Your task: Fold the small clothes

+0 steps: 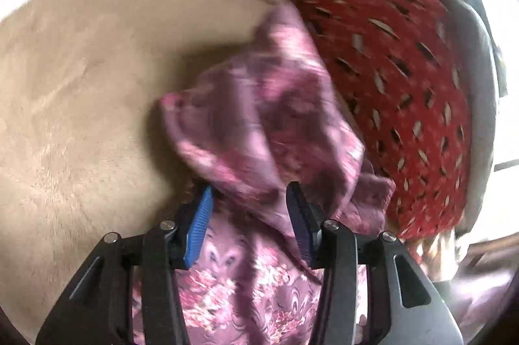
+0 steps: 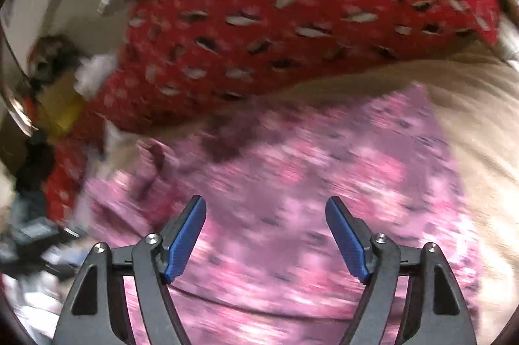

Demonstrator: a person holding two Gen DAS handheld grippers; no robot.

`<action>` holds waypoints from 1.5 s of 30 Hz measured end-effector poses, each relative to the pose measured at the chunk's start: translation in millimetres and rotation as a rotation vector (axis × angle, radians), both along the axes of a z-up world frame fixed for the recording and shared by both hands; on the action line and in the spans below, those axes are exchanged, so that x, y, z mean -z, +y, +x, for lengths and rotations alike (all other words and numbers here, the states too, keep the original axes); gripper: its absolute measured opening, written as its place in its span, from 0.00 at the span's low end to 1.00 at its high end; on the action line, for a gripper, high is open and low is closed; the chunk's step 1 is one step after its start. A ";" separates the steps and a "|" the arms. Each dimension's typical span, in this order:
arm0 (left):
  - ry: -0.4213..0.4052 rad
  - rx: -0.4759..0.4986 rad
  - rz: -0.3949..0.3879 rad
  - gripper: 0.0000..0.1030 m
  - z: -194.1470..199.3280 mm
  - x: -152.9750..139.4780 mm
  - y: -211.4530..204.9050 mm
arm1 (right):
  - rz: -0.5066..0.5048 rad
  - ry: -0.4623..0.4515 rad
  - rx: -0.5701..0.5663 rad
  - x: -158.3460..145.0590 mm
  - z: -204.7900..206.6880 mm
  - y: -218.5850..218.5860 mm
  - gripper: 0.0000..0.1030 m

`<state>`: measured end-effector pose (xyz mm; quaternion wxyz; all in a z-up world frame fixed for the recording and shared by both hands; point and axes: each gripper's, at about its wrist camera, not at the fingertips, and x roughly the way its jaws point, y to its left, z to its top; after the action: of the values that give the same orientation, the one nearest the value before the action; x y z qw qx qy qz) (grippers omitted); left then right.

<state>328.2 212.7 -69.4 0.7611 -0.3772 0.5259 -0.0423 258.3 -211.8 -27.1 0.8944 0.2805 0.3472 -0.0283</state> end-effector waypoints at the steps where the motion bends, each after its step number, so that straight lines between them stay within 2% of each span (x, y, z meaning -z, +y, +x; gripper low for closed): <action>1: 0.002 -0.002 -0.009 0.43 -0.2 2.6 0.5 | 0.008 -0.003 -0.019 -4.6 8.0 6.7 0.76; 4: 0.005 0.001 -0.025 0.43 0.4 9.4 -2.6 | 0.001 0.009 -0.088 -12.0 37.6 36.1 0.76; 7: -0.002 0.006 -0.025 0.43 3.0 11.8 -8.1 | -0.016 0.078 -0.110 1.0 63.5 59.4 0.75; 8: -0.005 0.009 -0.027 0.43 3.6 11.3 -8.3 | -0.018 0.103 -0.106 7.7 70.7 61.9 0.71; 9: -0.007 0.012 -0.032 0.43 3.9 10.8 -8.0 | -0.028 0.129 -0.102 12.7 76.9 63.6 0.62; 10: -0.009 0.015 -0.036 0.43 2.3 11.6 -3.7 | -0.027 0.144 -0.108 16.2 80.4 63.1 0.24; 11: -0.014 0.021 -0.042 0.43 0.8 9.8 0.2 | 0.000 0.147 -0.119 18.1 80.1 60.2 0.08; 16: -0.036 0.041 -0.058 0.45 -2.4 11.7 5.0 | 0.089 0.036 -0.048 6.6 37.8 7.8 0.07; 19: -0.043 0.035 -0.058 0.48 -5.3 10.8 1.7 | 0.145 0.016 0.037 6.0 2.5 -31.6 0.06; 22: -0.041 0.030 -0.059 0.54 -5.8 9.9 -3.0 | 0.178 0.023 0.111 14.1 -29.2 -64.8 0.06; 25: -0.033 0.029 -0.055 0.55 -3.4 8.3 -9.7 | 0.177 0.095 0.166 35.3 -49.7 -87.1 0.07; 27: -0.023 0.023 -0.063 0.55 -2.2 8.7 -12.6 | 0.219 0.112 0.190 47.0 -58.5 -97.6 0.07; 31: -0.019 0.009 -0.107 0.55 -0.2 8.8 -18.0 | 0.281 0.074 0.220 48.7 -70.1 -105.1 0.16; 32: -0.018 0.005 -0.114 0.57 0.2 9.2 -19.4 | 0.286 0.072 0.215 48.2 -68.0 -105.4 0.23; 34: -0.010 -0.010 -0.123 0.60 1.9 10.8 -23.1 | 0.279 0.084 0.204 47.2 -61.9 -104.4 0.30; 35: 0.002 -0.028 -0.118 0.58 5.7 11.6 -25.3 | 0.263 0.099 0.199 46.5 -57.7 -102.9 0.29; 36: 0.001 -0.039 -0.120 0.39 9.8 11.1 -27.0 | 0.241 0.111 0.185 44.4 -52.3 -101.9 0.25; 37: -0.006 -0.039 -0.121 0.20 12.8 9.3 -27.9 | 0.233 0.102 0.167 39.4 -49.9 -102.2 0.08; 38: -0.009 -0.032 -0.127 0.02 15.0 7.7 -28.2 | 0.246 0.059 0.154 29.7 -51.4 -104.7 0.06; 40: -0.021 -0.051 -0.120 0.02 14.0 2.3 -24.0 | 0.263 -0.041 0.155 11.8 -60.7 -110.4 0.06; 42: -0.043 -0.057 -0.089 0.02 7.8 -2.9 -19.7 | 0.260 -0.096 0.156 -1.7 -71.2 -117.0 0.06; 45: -0.034 -0.047 -0.066 0.02 -6.1 4.3 -17.9 | 0.236 -0.057 0.168 6.1 -81.4 -120.5 0.06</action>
<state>322.2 194.8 -73.7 0.7578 -0.4137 0.5022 -0.0483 176.8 -332.3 -33.2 0.8593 0.4124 0.2977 -0.0540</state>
